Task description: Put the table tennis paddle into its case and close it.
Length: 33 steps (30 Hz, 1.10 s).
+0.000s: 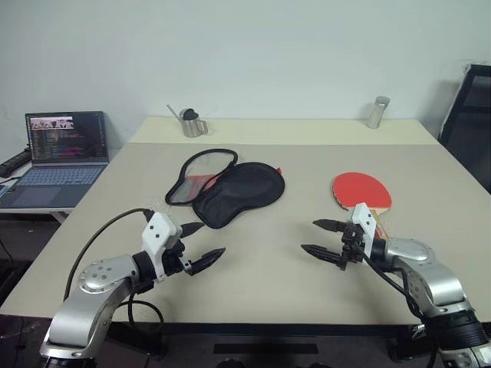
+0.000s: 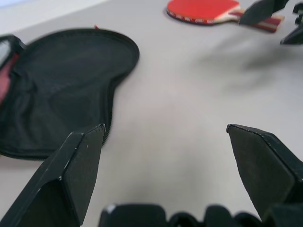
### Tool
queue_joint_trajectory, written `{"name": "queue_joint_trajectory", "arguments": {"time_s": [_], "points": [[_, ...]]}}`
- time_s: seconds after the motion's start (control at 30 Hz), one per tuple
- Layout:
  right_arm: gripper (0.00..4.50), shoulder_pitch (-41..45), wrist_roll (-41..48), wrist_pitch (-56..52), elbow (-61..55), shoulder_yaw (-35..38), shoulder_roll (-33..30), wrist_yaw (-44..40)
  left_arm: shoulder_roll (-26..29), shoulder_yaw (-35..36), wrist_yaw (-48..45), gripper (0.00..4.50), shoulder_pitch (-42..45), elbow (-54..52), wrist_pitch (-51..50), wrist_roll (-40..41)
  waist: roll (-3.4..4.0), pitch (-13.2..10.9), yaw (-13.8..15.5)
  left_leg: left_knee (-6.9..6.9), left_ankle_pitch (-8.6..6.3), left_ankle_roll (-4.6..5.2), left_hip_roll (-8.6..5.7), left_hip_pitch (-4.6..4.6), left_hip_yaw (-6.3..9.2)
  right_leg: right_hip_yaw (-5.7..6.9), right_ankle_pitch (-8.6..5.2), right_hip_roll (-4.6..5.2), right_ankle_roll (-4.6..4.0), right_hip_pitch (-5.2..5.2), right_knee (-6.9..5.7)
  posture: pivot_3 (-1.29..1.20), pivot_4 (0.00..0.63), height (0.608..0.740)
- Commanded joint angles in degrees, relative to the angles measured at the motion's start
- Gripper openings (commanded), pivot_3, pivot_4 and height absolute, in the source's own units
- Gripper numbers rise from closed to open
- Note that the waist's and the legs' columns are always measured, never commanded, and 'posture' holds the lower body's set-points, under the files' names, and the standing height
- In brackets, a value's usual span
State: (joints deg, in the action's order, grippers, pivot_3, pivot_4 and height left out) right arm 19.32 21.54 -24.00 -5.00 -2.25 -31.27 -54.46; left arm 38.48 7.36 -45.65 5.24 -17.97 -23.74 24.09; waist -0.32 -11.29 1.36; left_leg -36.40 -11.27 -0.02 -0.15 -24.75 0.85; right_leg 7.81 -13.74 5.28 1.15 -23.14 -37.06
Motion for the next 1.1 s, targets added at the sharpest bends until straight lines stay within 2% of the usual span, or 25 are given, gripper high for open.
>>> {"name": "queue_joint_trajectory", "arguments": {"time_s": [0.03, 0.13, 0.23, 0.53, 0.67, 0.83, 1.1], "points": [[4.30, 0.0, 0.5, -1.5, -3.1, 0.7, -2.2, -0.3, -0.9, -0.1, 0.5, 4.50, 1.2, 0.1, 1.4, -0.3, 0.00, 0.0, 0.0, 0.00, 0.00, 0.00, 0.00, 0.00, -0.04, -0.06, 0.00, 0.00, 0.00, -0.02, -0.02, 0.00, 0.150, 0.740], [4.30, 1.4, 1.2, -1.9, -2.3, 1.7, -2.1, 0.5, -2.1, -1.2, 1.1, 4.50, 3.2, 1.3, 2.3, -1.1, -0.03, 0.0, 0.0, -0.03, 0.00, 0.00, -0.01, 0.01, -0.16, -0.23, 0.05, -0.03, -0.02, -0.05, -0.02, 0.00, 0.150, 0.740], [4.30, 4.1, 3.2, -4.7, -4.2, 2.6, -0.6, 2.7, -3.1, -0.5, 0.5, 4.50, 5.1, 0.8, 0.3, 1.9, -0.05, 0.0, -0.1, -0.05, 0.00, 0.01, 0.02, 0.02, -0.28, -0.38, 0.13, -0.05, -0.03, -0.08, -0.02, 0.00, 0.150, 0.740], [4.30, 5.3, 7.4, -17.6, -8.1, 1.9, 2.9, 11.3, 0.4, 2.7, -6.0, 4.50, 9.4, 4.7, -1.6, 6.7, -0.09, 0.0, 0.0, -0.05, 0.00, 0.01, 0.12, 0.05, -0.56, -0.59, 0.20, -0.18, -0.04, -0.13, 0.01, 0.00, 0.150, 0.740], [4.30, 7.2, 5.2, -16.7, -7.8, -1.7, 6.3, 13.8, 2.8, 4.6, -7.9, 4.50, 8.7, 7.7, -0.7, 6.3, -0.09, 0.0, -0.4, -0.05, 0.00, 0.01, 0.25, 0.12, -0.80, -0.76, 0.27, -0.25, -0.10, -0.23, -0.02, 0.00, 0.150, 0.740], [4.30, 8.9, 7.4, -17.5, -12.3, -1.8, 3.3, 9.5, 2.9, 4.1, -8.1, 4.50, 9.2, 13.0, 1.0, 4.1, -0.09, 0.0, -0.1, -0.05, 0.00, 0.01, 0.32, 0.13, -0.85, -0.79, 0.29, -0.33, -0.10, -0.26, -0.02, 0.00, 0.150, 0.740], [4.30, 11.7, 8.0, -15.6, -13.8, 0.4, -2.0, 6.3, 0.0, 1.2, 0.0, 4.50, 15.4, 25.8, 5.1, -5.1, -0.15, 0.0, 0.0, -0.08, 0.00, 0.02, 0.33, 0.12, -0.90, -0.79, 0.34, -0.32, -0.05, -0.26, 0.00, 0.00, 0.150, 0.740]]}}
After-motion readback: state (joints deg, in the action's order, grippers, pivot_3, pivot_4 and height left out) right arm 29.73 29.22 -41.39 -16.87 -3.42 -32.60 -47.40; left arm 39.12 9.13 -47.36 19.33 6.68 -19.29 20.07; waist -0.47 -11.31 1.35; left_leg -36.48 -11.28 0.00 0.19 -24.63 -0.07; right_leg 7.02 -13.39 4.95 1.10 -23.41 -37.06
